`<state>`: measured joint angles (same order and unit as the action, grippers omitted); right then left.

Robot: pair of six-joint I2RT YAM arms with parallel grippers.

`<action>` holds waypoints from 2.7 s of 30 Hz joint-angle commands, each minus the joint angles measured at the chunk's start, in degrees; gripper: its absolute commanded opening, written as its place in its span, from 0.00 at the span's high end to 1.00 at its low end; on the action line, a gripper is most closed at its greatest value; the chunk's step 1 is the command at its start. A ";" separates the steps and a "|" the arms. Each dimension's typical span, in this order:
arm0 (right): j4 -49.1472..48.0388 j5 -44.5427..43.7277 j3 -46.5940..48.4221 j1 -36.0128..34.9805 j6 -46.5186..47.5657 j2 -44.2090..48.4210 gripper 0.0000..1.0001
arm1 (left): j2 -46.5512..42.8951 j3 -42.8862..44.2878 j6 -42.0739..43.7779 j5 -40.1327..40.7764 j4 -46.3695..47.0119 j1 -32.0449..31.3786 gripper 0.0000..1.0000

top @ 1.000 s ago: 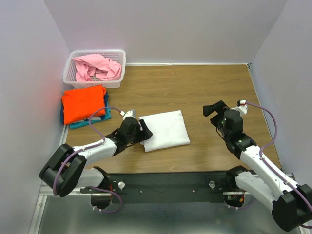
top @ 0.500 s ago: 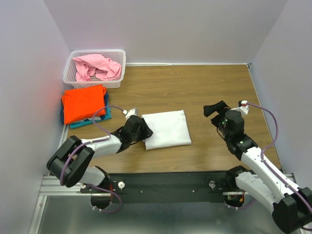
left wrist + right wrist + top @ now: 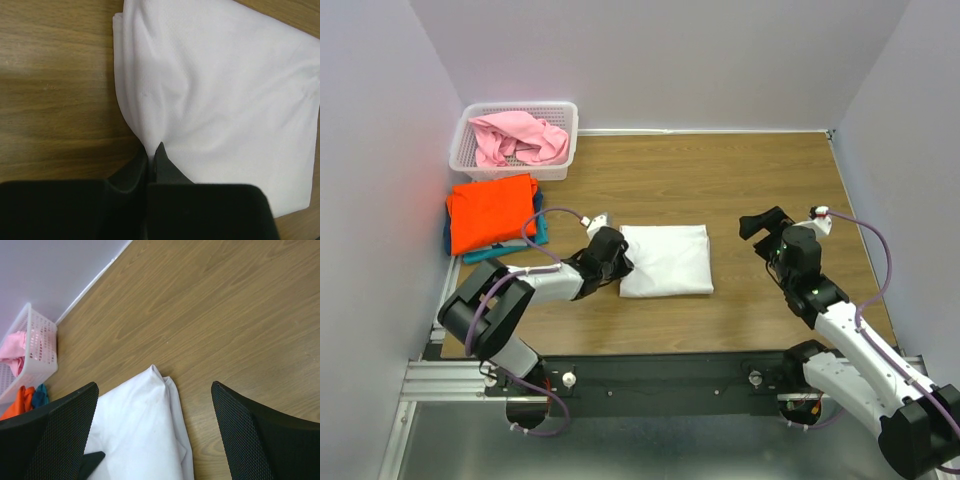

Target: Fold and stack the t-shirts

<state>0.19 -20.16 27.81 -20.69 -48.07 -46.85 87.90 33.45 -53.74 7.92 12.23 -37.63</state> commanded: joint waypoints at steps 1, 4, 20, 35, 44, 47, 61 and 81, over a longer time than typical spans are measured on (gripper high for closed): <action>2.01 -4.35 0.66 -0.23 1.23 0.53 0.00 | 3.07 1.26 4.51 5.52 -8.79 -0.25 1.00; 1.92 -4.88 1.01 -0.23 1.49 0.36 0.00 | 2.89 5.47 6.27 10.87 -13.79 -0.25 1.00; 2.01 -9.19 0.58 -0.23 3.16 2.82 0.00 | 1.32 18.22 23.76 30.39 -18.39 5.10 1.00; 2.19 -14.81 -0.13 -0.32 5.01 5.54 0.00 | -3.43 20.15 47.66 29.69 -15.29 18.81 1.00; 2.19 -18.24 -0.48 -0.23 7.03 6.24 0.00 | -5.81 27.89 59.09 20.20 -15.91 26.73 1.00; 2.10 -19.91 -0.48 -0.23 7.91 6.59 0.00 | -4.67 30.53 62.50 19.86 -17.67 27.69 1.00; 2.19 -21.76 -1.36 -0.23 8.52 8.79 0.00 | -8.18 34.75 69.29 14.84 -25.06 33.23 1.00; 2.10 -22.55 -1.09 -0.23 8.26 6.16 0.00 | -7.74 46.61 68.24 11.50 -34.72 33.23 1.00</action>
<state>1.54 -39.72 27.29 -20.69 -40.14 -40.18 81.43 76.62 14.33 19.92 -20.21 -4.47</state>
